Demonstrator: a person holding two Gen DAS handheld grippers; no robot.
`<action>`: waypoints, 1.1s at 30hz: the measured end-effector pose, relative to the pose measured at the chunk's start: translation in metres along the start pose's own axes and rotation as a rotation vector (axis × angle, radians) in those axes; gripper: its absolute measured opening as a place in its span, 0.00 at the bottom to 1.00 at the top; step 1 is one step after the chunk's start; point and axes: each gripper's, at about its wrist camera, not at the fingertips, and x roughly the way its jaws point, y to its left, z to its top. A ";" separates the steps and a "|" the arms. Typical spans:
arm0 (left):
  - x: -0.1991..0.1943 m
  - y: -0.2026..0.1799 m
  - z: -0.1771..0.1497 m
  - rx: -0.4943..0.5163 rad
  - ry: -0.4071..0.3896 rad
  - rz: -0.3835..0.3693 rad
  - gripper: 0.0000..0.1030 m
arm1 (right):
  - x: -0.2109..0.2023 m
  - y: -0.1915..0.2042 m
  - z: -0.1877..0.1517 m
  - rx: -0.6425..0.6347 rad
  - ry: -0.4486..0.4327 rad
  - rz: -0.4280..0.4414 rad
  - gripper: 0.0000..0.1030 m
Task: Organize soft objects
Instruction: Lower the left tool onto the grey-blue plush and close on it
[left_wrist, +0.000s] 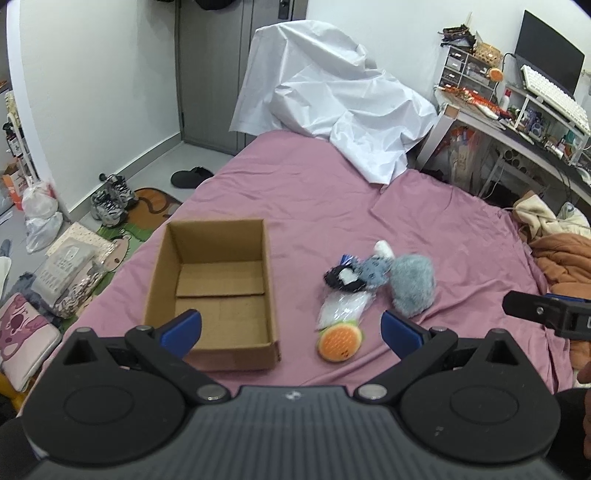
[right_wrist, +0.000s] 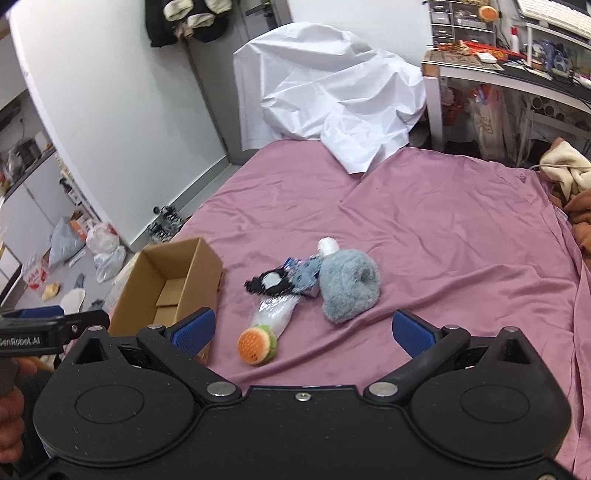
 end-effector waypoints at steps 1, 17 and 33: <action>0.002 -0.003 0.002 0.002 -0.003 -0.005 1.00 | 0.001 -0.003 0.003 0.012 -0.005 0.001 1.00; 0.027 -0.033 0.039 -0.032 -0.039 -0.068 0.98 | 0.027 -0.041 0.047 0.170 -0.020 0.049 1.00; 0.091 -0.079 0.051 -0.033 0.017 -0.072 0.85 | 0.082 -0.100 0.037 0.366 -0.006 0.027 1.00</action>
